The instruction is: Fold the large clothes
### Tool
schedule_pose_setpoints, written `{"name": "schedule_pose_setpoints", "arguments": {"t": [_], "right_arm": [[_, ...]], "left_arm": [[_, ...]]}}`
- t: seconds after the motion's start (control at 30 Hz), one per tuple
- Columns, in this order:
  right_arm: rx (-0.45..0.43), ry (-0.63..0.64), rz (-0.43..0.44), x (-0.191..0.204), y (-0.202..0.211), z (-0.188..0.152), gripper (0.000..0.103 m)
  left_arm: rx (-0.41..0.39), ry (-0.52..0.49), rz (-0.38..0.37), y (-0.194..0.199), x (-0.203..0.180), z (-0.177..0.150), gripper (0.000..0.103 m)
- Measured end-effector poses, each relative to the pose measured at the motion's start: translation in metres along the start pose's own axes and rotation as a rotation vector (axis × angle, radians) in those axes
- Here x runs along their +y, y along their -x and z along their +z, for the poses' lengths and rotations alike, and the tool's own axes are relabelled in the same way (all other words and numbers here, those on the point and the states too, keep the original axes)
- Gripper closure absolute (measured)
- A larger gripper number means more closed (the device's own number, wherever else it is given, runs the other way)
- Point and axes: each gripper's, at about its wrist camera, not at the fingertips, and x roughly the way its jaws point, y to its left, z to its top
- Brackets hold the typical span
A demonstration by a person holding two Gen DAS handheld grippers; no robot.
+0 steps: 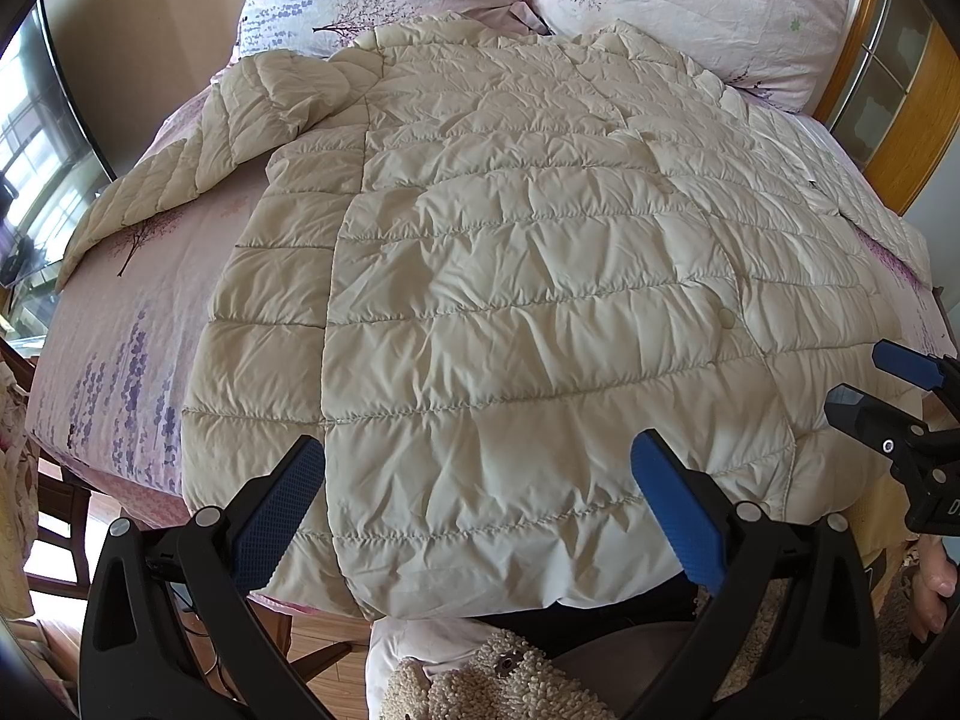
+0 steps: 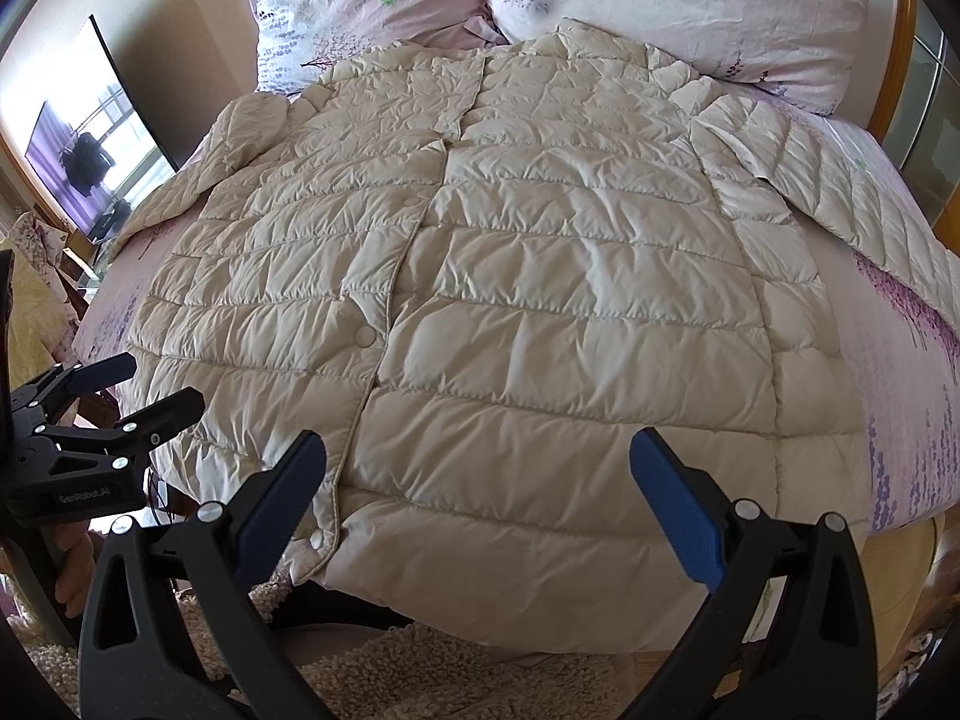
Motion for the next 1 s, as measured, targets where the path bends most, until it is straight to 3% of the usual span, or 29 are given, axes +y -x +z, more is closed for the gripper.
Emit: {"name": "schedule_pose_setpoints", "arguments": {"t": [0.57,0.77,0.87,1.0], "right_arm": [[-0.002,-0.031,0.021,-0.003,-0.003,0.005,0.002],[-0.003,-0.067,0.058,-0.011,-0.008,0.012,0.002],[-0.03,-0.1,0.075,-0.021,-0.008,0.017,0.002],[-0.133,-0.144,0.1,-0.047,-0.006,0.029,0.002]], "left_arm": [[0.004,0.004,0.0,-0.001,0.0,0.001,0.001],[0.005,0.019,-0.001,-0.015,0.011,0.02,0.001],[0.002,0.03,-0.001,-0.015,0.013,0.024,0.001],[0.002,0.045,-0.019,-0.021,0.02,0.039,0.001]]}}
